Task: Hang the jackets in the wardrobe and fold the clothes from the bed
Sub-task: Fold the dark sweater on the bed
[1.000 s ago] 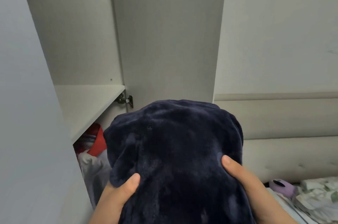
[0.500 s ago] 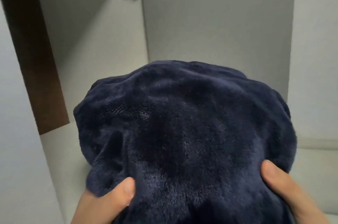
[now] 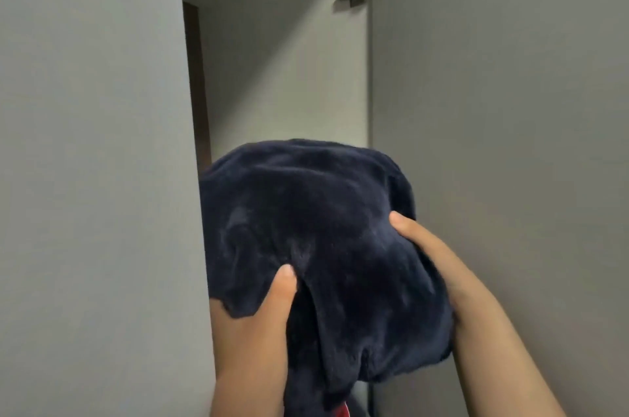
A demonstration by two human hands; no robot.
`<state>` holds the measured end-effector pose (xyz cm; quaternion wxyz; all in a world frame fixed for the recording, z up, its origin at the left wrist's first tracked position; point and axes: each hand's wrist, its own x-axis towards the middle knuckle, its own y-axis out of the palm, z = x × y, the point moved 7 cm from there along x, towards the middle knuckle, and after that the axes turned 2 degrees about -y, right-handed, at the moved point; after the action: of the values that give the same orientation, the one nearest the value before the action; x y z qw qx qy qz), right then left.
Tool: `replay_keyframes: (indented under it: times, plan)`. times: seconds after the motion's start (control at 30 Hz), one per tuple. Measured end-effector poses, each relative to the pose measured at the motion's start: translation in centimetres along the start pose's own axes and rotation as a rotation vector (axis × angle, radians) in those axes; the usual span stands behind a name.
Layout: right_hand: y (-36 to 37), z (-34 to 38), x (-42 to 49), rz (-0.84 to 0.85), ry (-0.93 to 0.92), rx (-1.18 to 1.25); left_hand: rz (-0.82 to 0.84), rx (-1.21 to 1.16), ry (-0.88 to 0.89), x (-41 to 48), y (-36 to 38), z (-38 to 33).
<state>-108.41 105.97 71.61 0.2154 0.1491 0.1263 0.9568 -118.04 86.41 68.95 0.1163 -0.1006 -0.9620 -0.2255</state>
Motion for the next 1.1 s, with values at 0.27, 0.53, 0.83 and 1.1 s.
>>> replay_keyframes:
  times: [0.27, 0.53, 0.83, 1.1]
  plan:
    - [-3.0, -4.4, 8.5, 0.043, 0.246, -0.110, -0.172, 0.042, -0.089, 1.7, -1.2, 2.2]
    - [-1.8, -5.1, 15.7, 0.054, 0.268, -0.386, -0.300, 0.262, 0.049, 1.6, -0.7, 1.7]
    - [-3.0, 1.9, 11.5, -0.297, -0.566, -0.931, -0.028, 1.483, 0.704, -1.9, 4.5, 1.2]
    - [-0.5, -4.4, 3.6, -0.257, -0.715, -0.977, 0.074, 1.740, 0.383, -0.2, 3.8, 0.6]
